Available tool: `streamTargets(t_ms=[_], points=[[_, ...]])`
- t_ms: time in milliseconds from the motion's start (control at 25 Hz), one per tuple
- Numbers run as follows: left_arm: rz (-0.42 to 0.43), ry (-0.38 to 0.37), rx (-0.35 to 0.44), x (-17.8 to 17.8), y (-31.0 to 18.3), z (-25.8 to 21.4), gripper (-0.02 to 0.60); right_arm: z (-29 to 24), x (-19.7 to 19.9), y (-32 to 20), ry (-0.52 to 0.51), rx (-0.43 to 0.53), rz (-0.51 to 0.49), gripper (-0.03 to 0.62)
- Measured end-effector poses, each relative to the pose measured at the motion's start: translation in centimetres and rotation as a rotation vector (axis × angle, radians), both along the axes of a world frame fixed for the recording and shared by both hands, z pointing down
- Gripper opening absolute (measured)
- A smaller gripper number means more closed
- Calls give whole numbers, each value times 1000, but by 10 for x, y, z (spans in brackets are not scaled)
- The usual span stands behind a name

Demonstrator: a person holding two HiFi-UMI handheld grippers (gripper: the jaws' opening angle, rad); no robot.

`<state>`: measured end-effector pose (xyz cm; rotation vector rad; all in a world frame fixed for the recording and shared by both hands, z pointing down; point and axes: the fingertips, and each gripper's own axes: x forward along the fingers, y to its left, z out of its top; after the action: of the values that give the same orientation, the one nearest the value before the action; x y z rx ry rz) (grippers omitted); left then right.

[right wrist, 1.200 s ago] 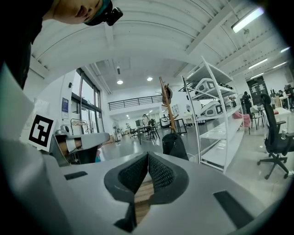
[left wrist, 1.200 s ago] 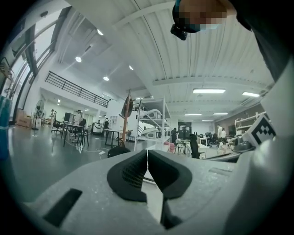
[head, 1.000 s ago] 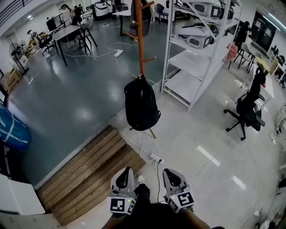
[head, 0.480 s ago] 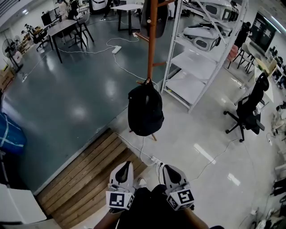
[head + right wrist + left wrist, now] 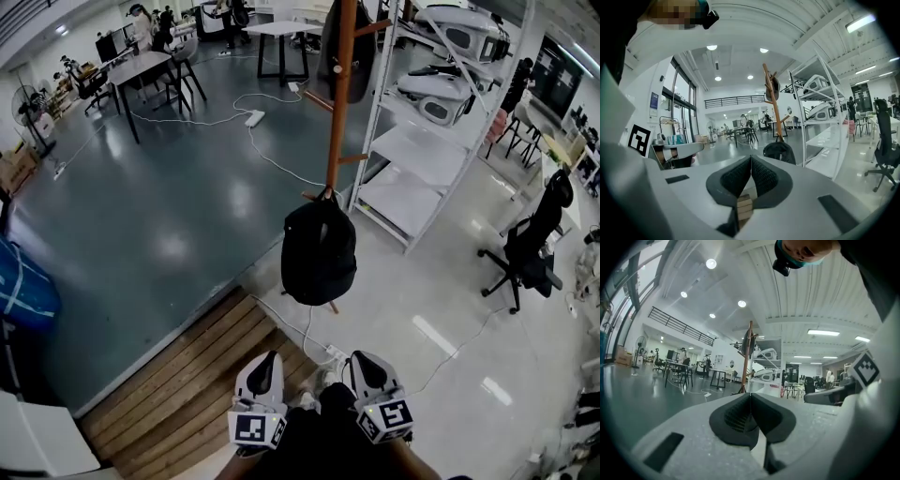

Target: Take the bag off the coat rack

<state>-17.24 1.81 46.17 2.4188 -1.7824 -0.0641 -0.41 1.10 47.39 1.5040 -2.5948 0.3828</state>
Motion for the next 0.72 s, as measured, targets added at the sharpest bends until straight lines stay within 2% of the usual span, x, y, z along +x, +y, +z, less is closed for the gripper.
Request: streamTargets(t_ms=[280, 720], points=[[-26, -7, -9, -8, -33, 5, 18, 4, -2, -38, 7, 0, -18, 14], [-38, -43, -38, 17, -126, 17, 19, 11, 14, -134, -17, -3, -55, 14]])
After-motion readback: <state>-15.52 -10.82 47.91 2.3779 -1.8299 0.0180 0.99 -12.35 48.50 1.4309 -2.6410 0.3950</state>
